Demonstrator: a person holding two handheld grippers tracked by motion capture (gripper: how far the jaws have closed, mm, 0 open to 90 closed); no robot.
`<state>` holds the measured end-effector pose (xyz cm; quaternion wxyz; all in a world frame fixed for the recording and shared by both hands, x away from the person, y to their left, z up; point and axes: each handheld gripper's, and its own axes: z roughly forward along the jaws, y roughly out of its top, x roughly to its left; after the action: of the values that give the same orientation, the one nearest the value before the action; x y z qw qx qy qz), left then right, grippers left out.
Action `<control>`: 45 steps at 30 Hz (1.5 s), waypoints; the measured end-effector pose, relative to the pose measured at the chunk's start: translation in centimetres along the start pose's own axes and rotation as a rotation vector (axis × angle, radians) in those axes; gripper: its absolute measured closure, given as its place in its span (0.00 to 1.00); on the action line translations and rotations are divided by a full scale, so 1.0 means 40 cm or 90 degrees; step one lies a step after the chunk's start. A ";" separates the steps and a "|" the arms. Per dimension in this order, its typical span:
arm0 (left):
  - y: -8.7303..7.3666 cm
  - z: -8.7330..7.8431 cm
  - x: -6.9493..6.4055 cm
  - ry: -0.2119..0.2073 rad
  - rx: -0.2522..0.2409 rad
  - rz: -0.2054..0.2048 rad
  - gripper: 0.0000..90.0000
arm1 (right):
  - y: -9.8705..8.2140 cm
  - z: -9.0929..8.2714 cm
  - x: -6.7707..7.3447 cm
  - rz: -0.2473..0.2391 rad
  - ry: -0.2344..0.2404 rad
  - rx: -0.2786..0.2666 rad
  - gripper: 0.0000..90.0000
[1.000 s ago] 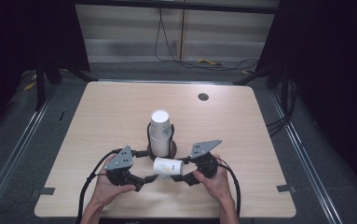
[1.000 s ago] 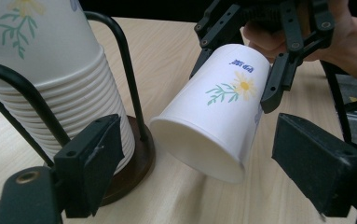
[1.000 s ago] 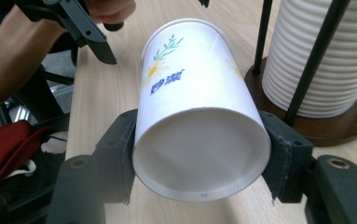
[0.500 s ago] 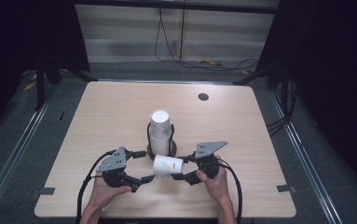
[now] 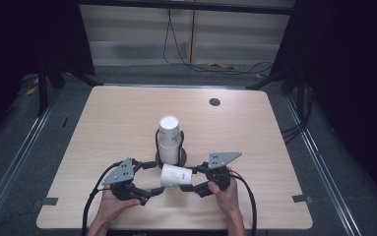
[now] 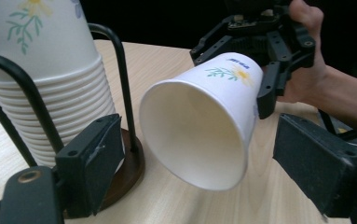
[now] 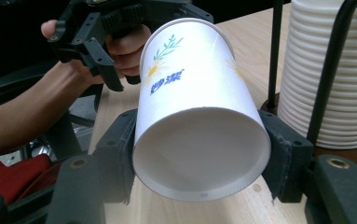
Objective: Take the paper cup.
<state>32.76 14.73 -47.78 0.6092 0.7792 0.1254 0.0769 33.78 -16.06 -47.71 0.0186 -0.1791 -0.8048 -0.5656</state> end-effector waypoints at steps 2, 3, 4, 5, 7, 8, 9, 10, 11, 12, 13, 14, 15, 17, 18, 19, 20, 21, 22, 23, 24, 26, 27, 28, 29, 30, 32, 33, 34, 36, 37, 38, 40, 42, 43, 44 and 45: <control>0.001 0.003 0.000 0.006 0.001 0.005 0.17 | -0.003 0.001 0.000 0.000 0.002 -0.005 0.41; 0.001 0.003 0.000 0.006 0.001 0.005 0.17 | -0.004 0.001 -0.001 0.001 0.004 -0.010 0.41; 0.000 0.006 -0.002 0.001 -0.003 0.007 0.17 | -0.004 0.000 -0.001 0.001 0.005 -0.014 0.41; 0.000 0.006 -0.002 0.001 -0.003 0.007 0.17 | -0.004 0.000 -0.001 0.001 0.005 -0.014 0.41; -0.002 0.009 0.001 -0.008 -0.006 0.001 0.17 | -0.004 0.000 0.000 0.002 0.011 -0.022 0.41; -0.002 0.009 0.001 -0.008 -0.006 0.001 0.17 | -0.004 0.000 0.000 0.002 0.011 -0.022 0.41; -0.002 0.009 0.002 -0.009 -0.001 0.002 0.17 | -0.004 0.000 0.000 0.003 0.016 -0.024 0.41; -0.002 0.011 0.002 -0.014 -0.002 0.001 0.17 | -0.003 0.000 0.001 0.002 0.024 -0.030 0.41; -0.003 0.013 0.002 -0.015 -0.002 0.001 0.17 | -0.001 -0.001 0.002 -0.002 0.027 -0.036 0.41; -0.003 0.013 0.002 -0.015 -0.002 0.001 0.17 | 0.000 -0.002 0.003 0.000 0.029 -0.035 0.41; -0.004 0.015 0.002 -0.018 -0.004 -0.001 0.17 | 0.000 -0.002 0.003 -0.001 0.031 -0.038 0.41; -0.003 0.016 0.001 -0.019 -0.001 -0.002 0.17 | 0.001 -0.003 0.002 -0.002 0.033 -0.041 0.41; -0.003 0.018 0.001 -0.023 -0.003 -0.003 0.17 | 0.001 -0.003 0.003 -0.003 0.036 -0.044 0.41; -0.003 0.019 0.001 -0.024 -0.003 -0.002 0.17 | 0.001 -0.003 0.004 -0.004 0.041 -0.047 0.41; -0.003 0.020 0.001 -0.021 0.001 -0.001 0.17 | 0.002 -0.003 0.004 -0.005 0.042 -0.047 0.41; -0.003 0.025 0.001 -0.026 -0.003 0.000 0.17 | 0.002 -0.002 0.004 -0.004 0.045 -0.049 0.41; -0.003 0.025 0.001 -0.026 -0.003 0.000 0.17 | 0.002 -0.002 0.004 -0.004 0.045 -0.049 0.41; -0.002 0.026 0.001 -0.030 -0.003 0.000 0.17 | 0.002 0.000 0.004 -0.008 0.049 -0.048 0.41; -0.003 0.030 0.000 -0.032 -0.001 -0.001 0.17 | 0.002 0.001 0.004 -0.007 0.048 -0.046 0.41; -0.002 0.031 0.000 -0.033 0.003 0.003 0.18 | 0.002 0.003 0.005 -0.007 0.050 -0.044 0.41; -0.002 0.031 0.000 -0.033 0.003 0.003 0.18 | 0.002 0.005 0.005 -0.007 0.052 -0.041 0.41; -0.002 0.035 -0.001 -0.036 0.006 0.008 0.20 | 0.002 0.007 0.005 -0.009 0.051 -0.041 0.41; -0.002 0.037 -0.002 -0.041 0.004 0.010 0.20 | 0.002 0.009 0.005 -0.009 0.053 -0.038 0.41; -0.002 0.039 -0.002 -0.045 0.003 0.009 0.21 | 0.003 0.010 0.005 -0.010 0.053 -0.037 0.41; -0.001 0.041 -0.002 -0.048 0.000 0.008 0.22 | 0.003 0.011 0.006 -0.011 0.052 -0.035 0.41; -0.001 0.042 -0.002 -0.050 -0.003 0.005 0.22 | 0.004 0.012 0.006 -0.012 0.053 -0.035 0.41; 0.000 0.046 0.000 -0.059 -0.006 -0.003 0.21 | 0.005 0.012 0.008 -0.011 0.052 -0.034 0.41; -0.001 0.048 0.001 -0.061 -0.010 -0.006 0.21 | 0.005 0.013 0.008 -0.014 0.054 -0.036 0.41; -0.001 0.050 0.002 -0.065 -0.013 -0.009 0.19 | 0.005 0.012 0.009 -0.015 0.057 -0.039 0.41; 0.000 0.050 0.001 -0.070 -0.012 -0.004 0.20 | 0.006 0.013 0.010 -0.020 0.059 -0.037 0.41; 0.000 0.050 0.001 -0.070 -0.012 -0.004 0.21 | 0.006 0.013 0.010 -0.020 0.059 -0.037 0.41; 0.000 0.051 0.002 -0.074 -0.015 -0.005 0.22 | 0.007 0.012 0.010 -0.019 0.059 -0.037 0.41; 0.000 0.051 0.002 -0.074 -0.014 -0.006 0.22 | 0.007 0.012 0.010 -0.019 0.060 -0.038 0.41; 0.000 0.052 0.006 -0.082 -0.018 -0.019 0.22 | 0.005 0.011 0.008 -0.018 0.062 -0.039 0.41; -0.001 0.053 0.007 -0.082 -0.017 -0.019 0.22 | 0.005 0.011 0.008 -0.018 0.063 -0.038 0.41; -0.001 0.053 0.007 -0.082 -0.018 -0.018 0.22 | 0.005 0.011 0.008 -0.019 0.061 -0.038 0.41; -0.001 0.053 0.007 -0.082 -0.018 -0.018 0.22 | 0.005 0.011 0.008 -0.019 0.061 -0.039 0.41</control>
<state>33.61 12.84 -48.34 0.6283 0.7718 0.0956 0.0198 33.62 -15.52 -47.63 0.0435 -0.1401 -0.7880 -0.5980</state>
